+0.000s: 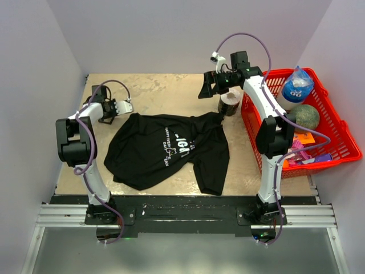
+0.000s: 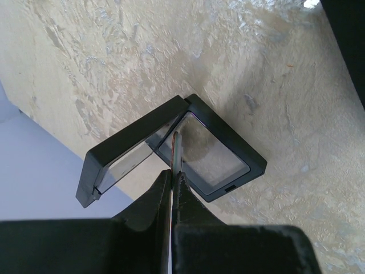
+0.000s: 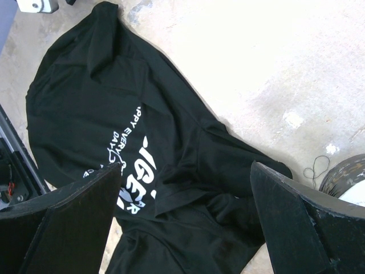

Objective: Remove the brooch from the garment

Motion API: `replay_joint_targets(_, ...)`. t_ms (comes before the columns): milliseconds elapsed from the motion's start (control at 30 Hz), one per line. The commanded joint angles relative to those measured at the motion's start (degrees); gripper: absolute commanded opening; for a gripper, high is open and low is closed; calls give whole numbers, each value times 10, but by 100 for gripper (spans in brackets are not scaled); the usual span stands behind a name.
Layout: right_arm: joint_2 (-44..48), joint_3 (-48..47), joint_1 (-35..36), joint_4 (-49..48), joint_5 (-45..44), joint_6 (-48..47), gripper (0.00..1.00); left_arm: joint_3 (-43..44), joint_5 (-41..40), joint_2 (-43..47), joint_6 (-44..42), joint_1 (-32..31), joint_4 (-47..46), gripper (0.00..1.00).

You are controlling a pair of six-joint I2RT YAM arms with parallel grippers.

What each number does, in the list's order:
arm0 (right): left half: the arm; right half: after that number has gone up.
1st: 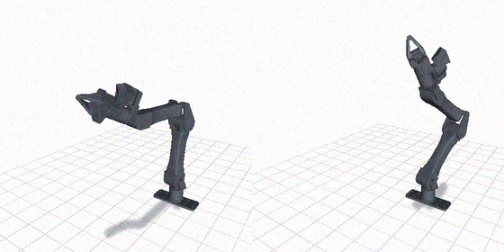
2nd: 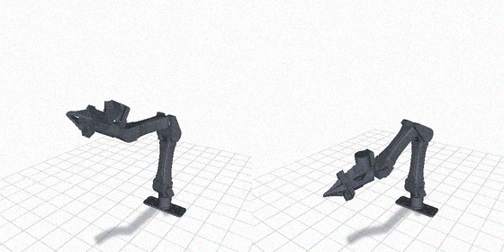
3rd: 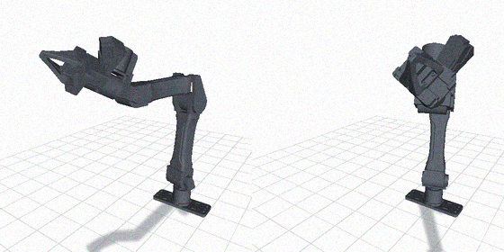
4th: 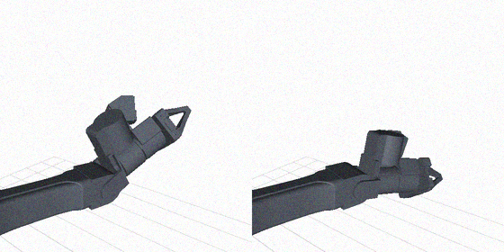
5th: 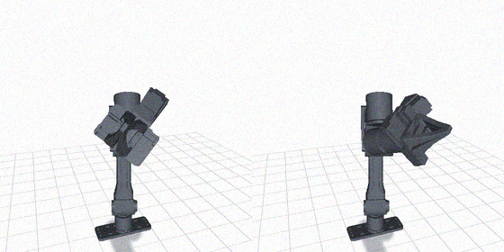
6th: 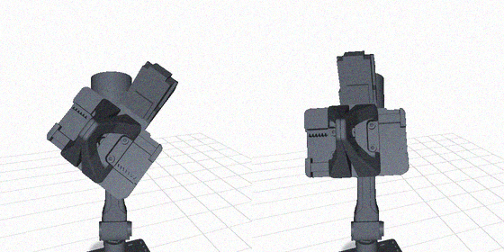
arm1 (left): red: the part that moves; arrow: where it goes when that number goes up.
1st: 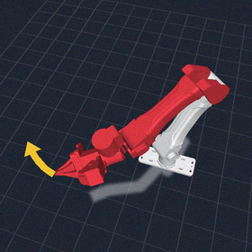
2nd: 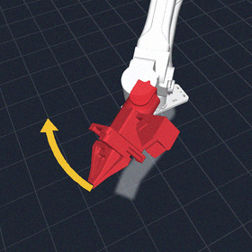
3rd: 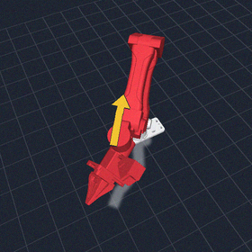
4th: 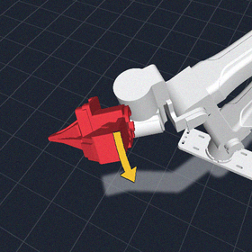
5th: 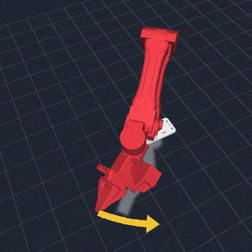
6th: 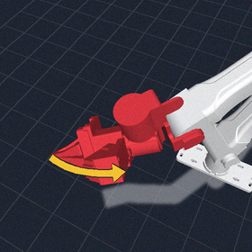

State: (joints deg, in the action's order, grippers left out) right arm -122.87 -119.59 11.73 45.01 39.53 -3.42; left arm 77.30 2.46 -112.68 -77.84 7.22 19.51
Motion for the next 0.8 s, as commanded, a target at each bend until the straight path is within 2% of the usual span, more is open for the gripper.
replay_joint_targets(0,10,-11,1,-10,2,-4,99,-27,3,35,-8,5,-10,14)
replay_joint_targets(67,14,-7,0,-12,3,-4,99,-38,0,49,-6,4,-17,28)
replay_joint_targets(100,15,-5,1,-12,3,-4,99,-50,0,55,-6,4,-20,31)
replay_joint_targets(333,15,-10,1,-11,5,-2,99,-69,13,98,23,4,-18,41)
replay_joint_targets(500,19,-21,0,0,-2,-7,99,-23,38,118,67,4,45,50)
replay_joint_targets(600,28,-38,-1,14,-31,-14,99,15,27,142,96,9,96,63)
replay_joint_targets(633,38,-41,0,16,-73,-5,99,26,40,160,107,11,113,67)
replay_joint_targets(667,43,-45,0,12,-101,5,99,42,52,171,115,15,150,85)
replay_joint_targets(700,49,-45,0,11,-128,25,99,46,63,193,124,15,166,99)
replay_joint_targets(767,65,-48,0,2,-204,49,99,52,115,215,159,10,200,99)
